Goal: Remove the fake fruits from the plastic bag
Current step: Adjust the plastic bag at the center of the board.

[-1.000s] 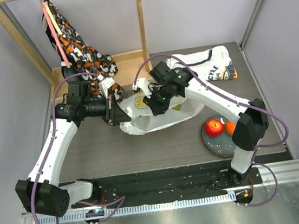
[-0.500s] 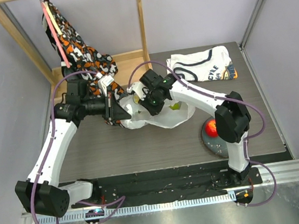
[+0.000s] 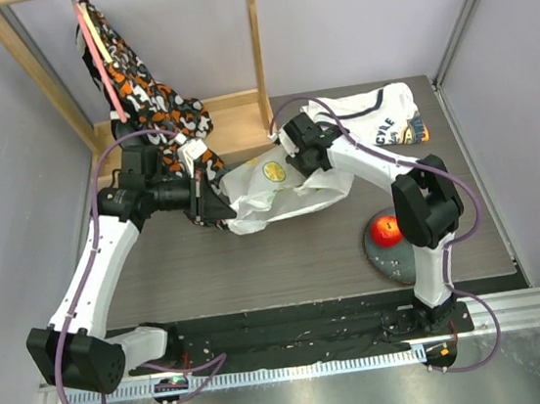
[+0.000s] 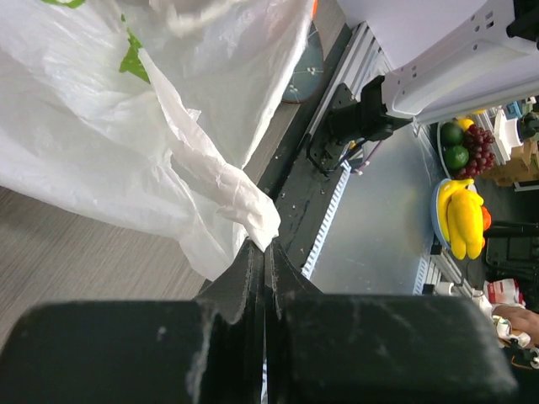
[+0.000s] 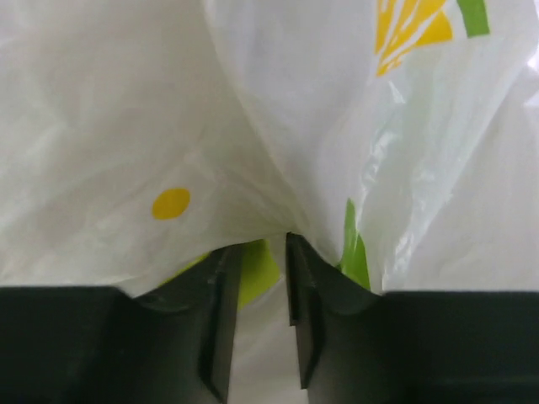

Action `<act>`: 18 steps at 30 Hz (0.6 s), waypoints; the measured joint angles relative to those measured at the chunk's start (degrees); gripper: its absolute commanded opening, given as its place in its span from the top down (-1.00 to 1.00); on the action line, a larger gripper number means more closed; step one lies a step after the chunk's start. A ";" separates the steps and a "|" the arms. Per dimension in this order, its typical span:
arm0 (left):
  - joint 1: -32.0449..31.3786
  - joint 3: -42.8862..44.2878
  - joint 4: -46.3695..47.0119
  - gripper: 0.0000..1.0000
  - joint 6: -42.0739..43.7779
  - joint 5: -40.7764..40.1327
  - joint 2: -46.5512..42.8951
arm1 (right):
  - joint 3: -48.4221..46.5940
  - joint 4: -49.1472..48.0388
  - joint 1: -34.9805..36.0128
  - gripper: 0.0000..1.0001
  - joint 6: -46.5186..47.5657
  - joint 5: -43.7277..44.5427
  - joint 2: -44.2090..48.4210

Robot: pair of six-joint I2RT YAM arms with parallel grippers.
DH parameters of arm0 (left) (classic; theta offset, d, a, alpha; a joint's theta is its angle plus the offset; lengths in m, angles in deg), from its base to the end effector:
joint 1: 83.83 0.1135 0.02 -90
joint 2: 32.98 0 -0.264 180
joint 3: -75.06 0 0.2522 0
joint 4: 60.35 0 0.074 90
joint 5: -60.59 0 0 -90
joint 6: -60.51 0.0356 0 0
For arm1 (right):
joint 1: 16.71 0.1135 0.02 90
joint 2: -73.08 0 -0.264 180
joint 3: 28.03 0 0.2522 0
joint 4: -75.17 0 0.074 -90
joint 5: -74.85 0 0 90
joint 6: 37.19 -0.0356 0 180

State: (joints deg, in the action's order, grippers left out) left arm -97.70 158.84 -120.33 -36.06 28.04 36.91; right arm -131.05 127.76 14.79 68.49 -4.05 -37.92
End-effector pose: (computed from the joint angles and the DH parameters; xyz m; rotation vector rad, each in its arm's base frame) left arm 0.2245 -0.0863 0.3548 0.6313 2.1861 -1.3573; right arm 0.3599 0.2125 0.2301 -0.9809 2.4122 -0.1565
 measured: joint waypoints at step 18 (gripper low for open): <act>-3.17 7.13 0.72 1.00 0.72 -0.07 6.71 | -7.87 -3.54 -1.07 -0.83 1.29 6.08 -9.33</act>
State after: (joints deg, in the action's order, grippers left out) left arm -100.87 165.97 -119.61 -35.34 27.97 43.62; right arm -138.92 124.22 13.72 69.78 2.02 -47.26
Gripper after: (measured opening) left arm 0.012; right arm 0.919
